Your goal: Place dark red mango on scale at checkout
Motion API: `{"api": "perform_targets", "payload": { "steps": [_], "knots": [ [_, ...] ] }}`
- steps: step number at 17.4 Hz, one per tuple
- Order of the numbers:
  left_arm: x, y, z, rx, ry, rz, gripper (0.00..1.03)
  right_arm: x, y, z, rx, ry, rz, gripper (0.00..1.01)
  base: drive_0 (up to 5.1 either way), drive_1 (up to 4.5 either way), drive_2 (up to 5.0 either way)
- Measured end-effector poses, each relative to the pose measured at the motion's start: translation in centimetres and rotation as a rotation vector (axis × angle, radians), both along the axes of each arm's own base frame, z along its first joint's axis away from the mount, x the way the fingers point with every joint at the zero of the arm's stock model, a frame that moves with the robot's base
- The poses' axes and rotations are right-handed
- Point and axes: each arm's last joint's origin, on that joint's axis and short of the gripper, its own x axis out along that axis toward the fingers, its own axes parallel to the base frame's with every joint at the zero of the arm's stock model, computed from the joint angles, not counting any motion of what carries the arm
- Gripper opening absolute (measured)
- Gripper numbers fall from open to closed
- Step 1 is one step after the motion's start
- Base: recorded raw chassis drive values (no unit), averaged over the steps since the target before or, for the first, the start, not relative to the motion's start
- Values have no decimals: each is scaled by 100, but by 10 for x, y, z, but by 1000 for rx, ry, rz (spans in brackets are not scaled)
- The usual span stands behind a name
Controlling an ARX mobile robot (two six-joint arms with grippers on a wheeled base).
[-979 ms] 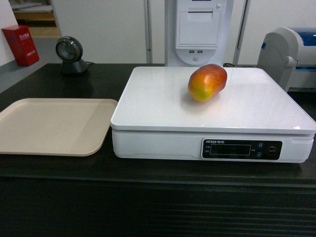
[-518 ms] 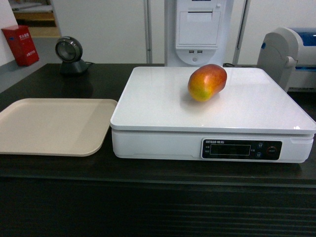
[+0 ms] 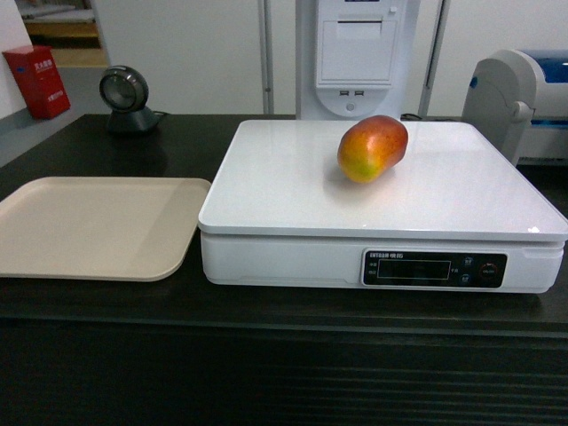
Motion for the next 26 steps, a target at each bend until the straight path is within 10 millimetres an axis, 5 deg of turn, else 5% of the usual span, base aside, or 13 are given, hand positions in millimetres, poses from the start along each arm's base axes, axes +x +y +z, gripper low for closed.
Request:
{"api": "perform_targets", "payload": {
  "steps": [26],
  "knots": [
    [0, 0, 0, 0, -3, 0, 98, 0, 0, 0, 0, -2, 0, 98, 0, 0, 0]
  ]
}}
